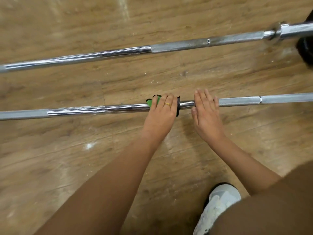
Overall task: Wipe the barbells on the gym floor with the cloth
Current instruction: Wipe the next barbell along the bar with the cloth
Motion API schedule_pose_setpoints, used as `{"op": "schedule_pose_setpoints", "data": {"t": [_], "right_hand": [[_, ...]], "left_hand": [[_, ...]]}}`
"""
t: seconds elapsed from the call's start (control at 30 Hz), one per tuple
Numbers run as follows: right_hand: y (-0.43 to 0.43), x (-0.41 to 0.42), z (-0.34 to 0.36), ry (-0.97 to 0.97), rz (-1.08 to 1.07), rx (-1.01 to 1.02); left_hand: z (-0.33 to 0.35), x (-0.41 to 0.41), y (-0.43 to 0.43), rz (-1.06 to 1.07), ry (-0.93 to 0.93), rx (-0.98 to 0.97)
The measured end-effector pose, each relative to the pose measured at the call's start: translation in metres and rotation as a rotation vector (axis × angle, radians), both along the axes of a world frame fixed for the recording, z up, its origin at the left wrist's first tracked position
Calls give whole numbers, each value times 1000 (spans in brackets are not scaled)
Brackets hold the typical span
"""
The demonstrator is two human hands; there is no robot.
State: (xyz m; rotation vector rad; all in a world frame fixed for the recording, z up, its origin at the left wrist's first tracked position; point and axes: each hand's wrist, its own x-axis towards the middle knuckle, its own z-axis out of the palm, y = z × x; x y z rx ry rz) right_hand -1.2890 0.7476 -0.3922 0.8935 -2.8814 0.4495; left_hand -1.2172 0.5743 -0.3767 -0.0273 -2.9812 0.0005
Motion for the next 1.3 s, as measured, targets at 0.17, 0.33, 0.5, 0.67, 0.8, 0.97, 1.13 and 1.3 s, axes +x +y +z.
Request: {"op": "schedule_pose_setpoints", "data": {"t": [0.17, 0.33, 0.5, 0.67, 0.8, 0.97, 1.13, 1.3], "right_hand": [[3, -3, 8, -65, 55, 39], [4, 3, 11, -75, 49, 57], [5, 12, 9, -54, 16, 45], [13, 19, 11, -74, 42, 84], [19, 27, 15, -99, 53, 94], [26, 38, 13, -110, 63, 114], [32, 51, 15, -132, 54, 119], [37, 64, 13, -146, 62, 102]], "left_hand": [[0, 2, -2, -12, -48, 46], [-4, 20, -40, 83, -31, 148], [-4, 16, -10, 100, -28, 186], [-5, 24, -32, 8, -37, 219], [-5, 32, -21, 98, 18, 269], [-5, 50, 3, -45, -5, 215], [-5, 53, 9, 123, 40, 270], [-16, 74, 21, 25, 97, 222]]}}
